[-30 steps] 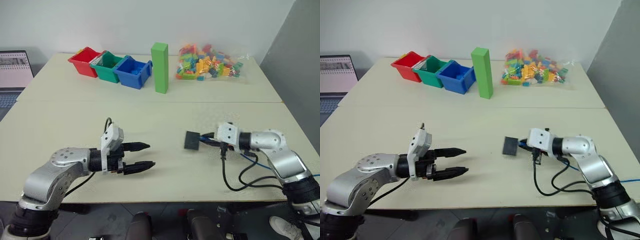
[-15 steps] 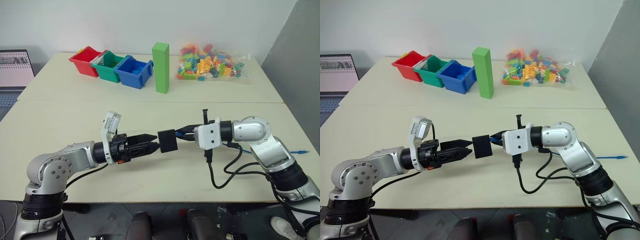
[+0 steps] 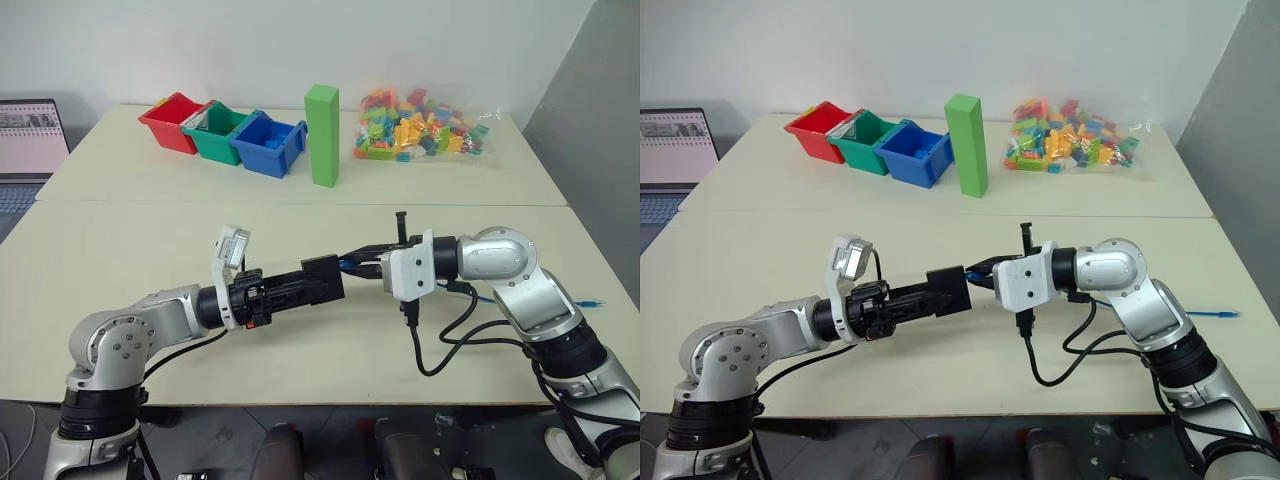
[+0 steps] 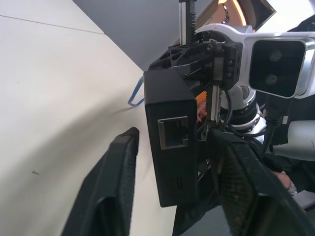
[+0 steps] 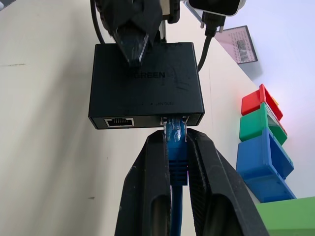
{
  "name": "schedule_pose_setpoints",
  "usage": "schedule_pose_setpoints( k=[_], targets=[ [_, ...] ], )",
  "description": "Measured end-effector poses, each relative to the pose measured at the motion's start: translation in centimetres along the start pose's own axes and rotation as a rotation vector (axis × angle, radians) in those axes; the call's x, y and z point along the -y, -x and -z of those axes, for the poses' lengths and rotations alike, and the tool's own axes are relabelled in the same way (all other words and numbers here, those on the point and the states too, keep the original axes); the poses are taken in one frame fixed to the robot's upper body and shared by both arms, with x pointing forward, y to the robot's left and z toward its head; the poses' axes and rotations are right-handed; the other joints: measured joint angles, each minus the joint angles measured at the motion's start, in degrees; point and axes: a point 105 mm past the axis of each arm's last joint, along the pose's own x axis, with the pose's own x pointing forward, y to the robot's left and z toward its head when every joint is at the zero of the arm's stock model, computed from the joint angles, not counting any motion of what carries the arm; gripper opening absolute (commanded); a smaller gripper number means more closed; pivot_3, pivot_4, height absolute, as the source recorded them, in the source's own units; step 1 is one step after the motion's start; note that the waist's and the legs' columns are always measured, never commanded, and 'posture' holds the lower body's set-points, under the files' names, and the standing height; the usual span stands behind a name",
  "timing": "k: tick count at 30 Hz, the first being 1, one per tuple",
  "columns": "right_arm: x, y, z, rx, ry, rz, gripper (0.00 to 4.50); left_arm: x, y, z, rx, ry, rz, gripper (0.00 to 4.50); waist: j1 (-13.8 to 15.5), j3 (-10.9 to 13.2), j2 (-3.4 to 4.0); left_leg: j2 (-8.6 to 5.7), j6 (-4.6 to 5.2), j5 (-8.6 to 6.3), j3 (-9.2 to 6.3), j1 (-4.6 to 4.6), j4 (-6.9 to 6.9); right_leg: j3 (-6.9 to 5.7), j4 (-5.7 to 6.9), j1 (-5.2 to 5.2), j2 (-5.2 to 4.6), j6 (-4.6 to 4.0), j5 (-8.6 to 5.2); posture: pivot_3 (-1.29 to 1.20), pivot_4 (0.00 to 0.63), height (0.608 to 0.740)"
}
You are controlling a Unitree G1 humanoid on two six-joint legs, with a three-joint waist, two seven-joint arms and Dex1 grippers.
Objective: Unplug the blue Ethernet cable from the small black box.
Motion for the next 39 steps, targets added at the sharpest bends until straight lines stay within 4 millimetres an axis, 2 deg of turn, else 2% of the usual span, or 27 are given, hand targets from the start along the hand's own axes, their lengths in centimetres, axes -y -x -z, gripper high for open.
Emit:
schedule_pose_setpoints(
  k=[3, 10, 12, 19, 23, 27, 32, 39],
  targets=[
    [0.0, -0.1, -0.1, 0.005, 0.002, 0.002, 0.19, -0.1, 0.0, 0.1, 0.001, 0.005, -0.004, 0.88, 0.0, 0.0, 0.00, 0.00, 0.00, 0.00, -0.01, 0.00, 0.00, 0.00, 0.00, 0.00, 0.00, 0.00, 0.00, 0.00, 0.150, 0.740],
    [0.0, -0.1, 0.0, -0.010, 0.031, 0.004, 0.19, -0.3, -0.1, 0.2, 0.007, 0.008, -0.020, 0.81, 0.0, 0.0, 0.00, 0.00, 0.00, 0.00, 0.00, 0.00, 0.00, 0.00, 0.00, 0.00, 0.00, 0.00, 0.00, 0.00, 0.150, 0.740],
    [0.0, -0.1, -0.1, -0.012, 0.045, 0.003, 0.89, -0.3, -0.1, 0.2, 0.006, 0.009, -0.019, 0.81, 0.0, 0.0, 0.00, 0.00, 0.00, 0.00, 0.00, 0.00, 0.00, 0.00, 0.00, 0.00, 0.00, 0.00, 0.00, 0.00, 0.150, 0.740],
    [-0.4, 0.0, -1.1, 0.023, 0.043, -0.024, 2.48, -0.4, 0.7, 0.4, -0.031, -0.004, -0.039, 0.81, 0.0, 0.0, 0.00, 0.00, 0.00, 0.00, -0.01, 0.00, -0.01, -0.01, -0.01, 0.00, 0.00, 0.00, 0.00, 0.00, 0.150, 0.740],
    [-1.4, 1.0, -1.3, 0.050, -0.149, -0.079, 2.51, -0.3, 1.4, 0.6, -0.095, -0.042, -0.027, 0.81, 0.0, 0.0, 0.00, -0.01, 0.00, 0.00, 0.00, 0.00, -0.02, 0.00, -0.02, 0.00, -0.01, 0.00, 0.00, 0.00, 0.150, 0.740],
    [-0.8, 1.7, -1.5, 0.121, -0.447, -0.044, 2.51, -0.2, 1.4, 0.6, -0.113, -0.122, 0.011, 0.81, 0.0, 0.0, 0.00, 0.00, 0.00, 0.00, -0.01, 0.01, -0.02, -0.01, -0.02, 0.00, 0.00, 0.00, 0.00, 0.00, 0.150, 0.740],
    [-1.0, 1.3, -1.4, 0.219, -0.843, -0.059, 2.51, 0.4, 1.5, 0.5, -0.129, -0.174, 0.067, 0.81, -0.1, 0.0, 0.02, 0.01, 0.01, -0.01, 0.00, -0.01, -0.04, 0.00, -0.03, -0.02, 0.02, 0.00, -0.01, 0.00, 0.150, 0.740],
    [-1.7, 0.9, -0.6, 0.284, -1.147, -0.080, 2.51, 0.8, 2.0, 0.4, -0.156, -0.203, 0.103, 0.81, -0.1, 0.0, 0.03, 0.00, 0.02, -0.01, 0.04, -0.06, -0.04, 0.01, -0.04, -0.09, 0.03, 0.05, -0.04, 0.00, 0.150, 0.740]
  ],
)
